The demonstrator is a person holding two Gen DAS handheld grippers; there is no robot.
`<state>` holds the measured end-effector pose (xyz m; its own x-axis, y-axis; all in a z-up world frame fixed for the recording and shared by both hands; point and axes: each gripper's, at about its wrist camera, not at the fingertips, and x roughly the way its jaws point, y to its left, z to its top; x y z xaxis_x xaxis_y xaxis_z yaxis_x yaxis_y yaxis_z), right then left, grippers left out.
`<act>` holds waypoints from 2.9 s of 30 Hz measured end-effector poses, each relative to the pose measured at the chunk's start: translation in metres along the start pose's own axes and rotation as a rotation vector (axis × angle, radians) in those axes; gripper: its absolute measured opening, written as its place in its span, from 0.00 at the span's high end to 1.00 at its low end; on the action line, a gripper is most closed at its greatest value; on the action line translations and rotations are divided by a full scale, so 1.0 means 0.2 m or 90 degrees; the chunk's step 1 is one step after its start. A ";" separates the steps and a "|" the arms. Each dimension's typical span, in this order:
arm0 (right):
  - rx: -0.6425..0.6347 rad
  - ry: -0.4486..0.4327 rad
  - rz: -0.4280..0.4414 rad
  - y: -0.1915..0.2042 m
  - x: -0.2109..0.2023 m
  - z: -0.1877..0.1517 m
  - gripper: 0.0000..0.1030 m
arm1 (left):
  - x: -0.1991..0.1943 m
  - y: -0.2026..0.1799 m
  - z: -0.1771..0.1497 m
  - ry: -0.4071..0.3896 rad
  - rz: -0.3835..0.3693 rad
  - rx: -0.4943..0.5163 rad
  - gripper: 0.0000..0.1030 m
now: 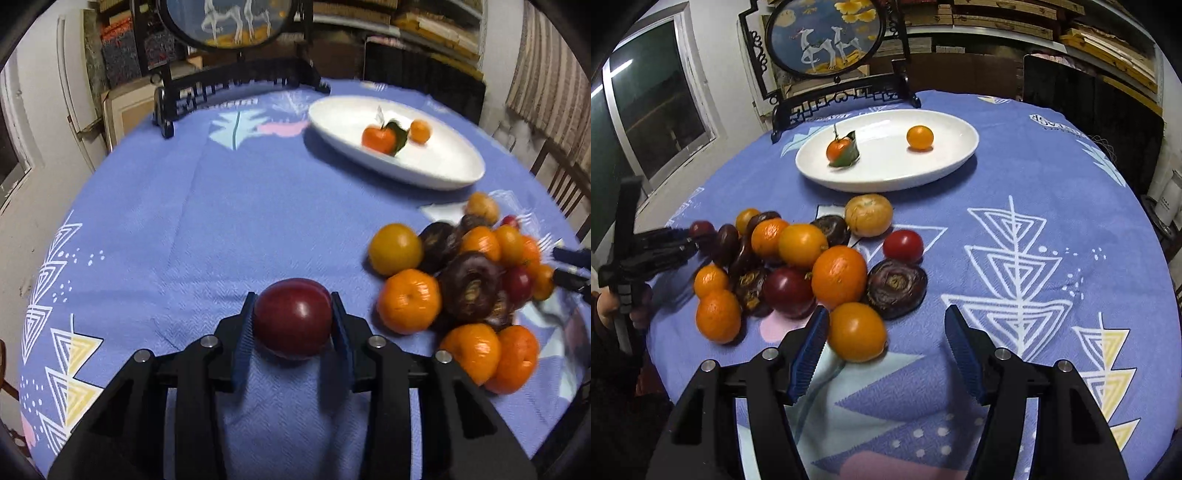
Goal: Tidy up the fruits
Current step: 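Release both mandarins onto the white plate with both tools, then carry a red plum to the plate with the left tool while the right tool carries a mandarin, then carry a mandarin to the plate with the left tool while the right tool carries a dark date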
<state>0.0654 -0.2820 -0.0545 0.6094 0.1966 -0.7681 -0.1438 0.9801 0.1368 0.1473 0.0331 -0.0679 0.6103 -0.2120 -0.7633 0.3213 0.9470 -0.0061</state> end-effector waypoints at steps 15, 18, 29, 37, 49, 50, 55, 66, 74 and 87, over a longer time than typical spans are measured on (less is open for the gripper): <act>-0.022 0.018 0.027 0.08 0.03 0.02 0.63 | -0.23 -0.09 -0.01 -0.055 -0.029 -0.003 0.64; 0.007 0.002 0.072 0.02 -0.03 0.09 0.63 | -0.25 -0.14 0.06 -0.071 -0.039 0.009 0.64; 0.057 -0.046 0.090 -0.21 0.14 0.59 0.63 | 0.09 -0.53 0.58 -0.015 -0.127 0.073 0.63; 0.084 -0.020 0.049 -0.29 0.49 0.79 0.53 | 0.46 -0.67 0.78 0.058 -0.109 0.076 0.46; 0.071 -0.074 0.017 -0.25 0.15 0.53 0.47 | -0.11 -0.52 0.43 -0.067 -0.109 0.116 0.29; 0.066 -0.076 0.010 -0.23 0.11 0.49 0.46 | -0.15 -0.52 0.38 -0.071 -0.107 0.126 0.29; 0.055 -0.075 -0.003 -0.19 0.01 0.31 0.46 | -0.30 -0.50 0.06 -0.086 -0.083 0.166 0.29; 0.071 -0.035 0.011 -0.12 -0.04 0.03 0.46 | -0.21 -0.42 -0.21 -0.037 -0.100 0.124 0.56; 0.073 -0.028 0.006 -0.14 -0.06 0.01 0.46 | -0.12 -0.46 -0.18 -0.031 -0.120 0.098 0.57; -0.113 0.035 -0.070 0.01 0.12 0.03 0.41 | -0.09 -0.41 -0.27 0.010 -0.159 0.055 0.57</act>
<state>0.0838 -0.2744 -0.0691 0.5860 0.0816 -0.8062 -0.2162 0.9746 -0.0586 0.0701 -0.0270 -0.0887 0.4937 -0.4321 -0.7547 0.5220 0.8413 -0.1402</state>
